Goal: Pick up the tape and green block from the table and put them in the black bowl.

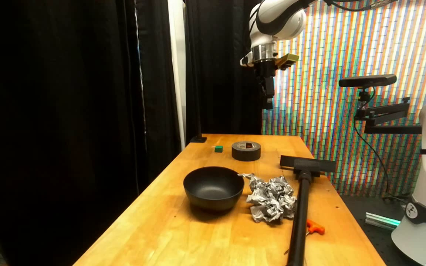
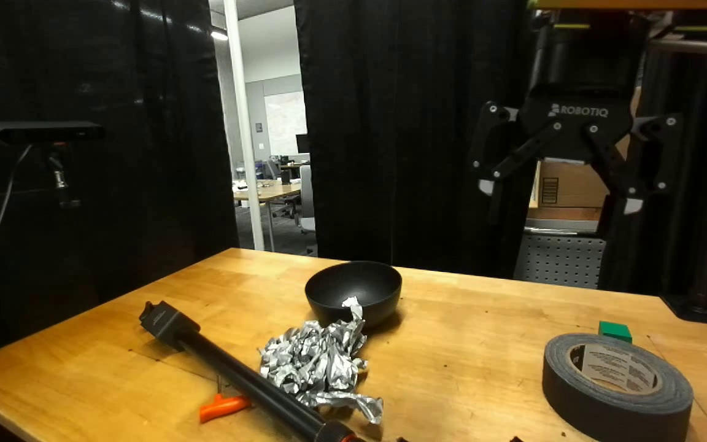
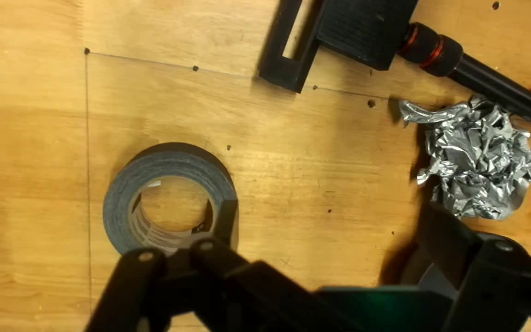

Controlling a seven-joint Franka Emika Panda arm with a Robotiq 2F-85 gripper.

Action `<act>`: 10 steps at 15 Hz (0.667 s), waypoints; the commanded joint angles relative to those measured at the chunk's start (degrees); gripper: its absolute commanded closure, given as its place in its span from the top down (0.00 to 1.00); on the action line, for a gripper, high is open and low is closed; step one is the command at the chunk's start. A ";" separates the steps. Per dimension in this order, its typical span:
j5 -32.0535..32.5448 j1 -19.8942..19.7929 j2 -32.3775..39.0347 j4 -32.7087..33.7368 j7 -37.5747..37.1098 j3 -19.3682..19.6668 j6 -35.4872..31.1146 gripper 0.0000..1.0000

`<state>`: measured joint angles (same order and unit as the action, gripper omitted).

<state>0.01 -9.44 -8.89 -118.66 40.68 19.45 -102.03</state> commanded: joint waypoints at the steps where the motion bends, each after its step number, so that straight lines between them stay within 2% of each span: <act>1: -1.17 -2.21 2.72 2.61 2.86 0.29 1.32 1.00; 10: -2.35 -1.10 6.36 4.03 2.01 -4.10 1.88 1.00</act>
<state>-0.78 -10.95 -5.33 -118.10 42.33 16.69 -101.81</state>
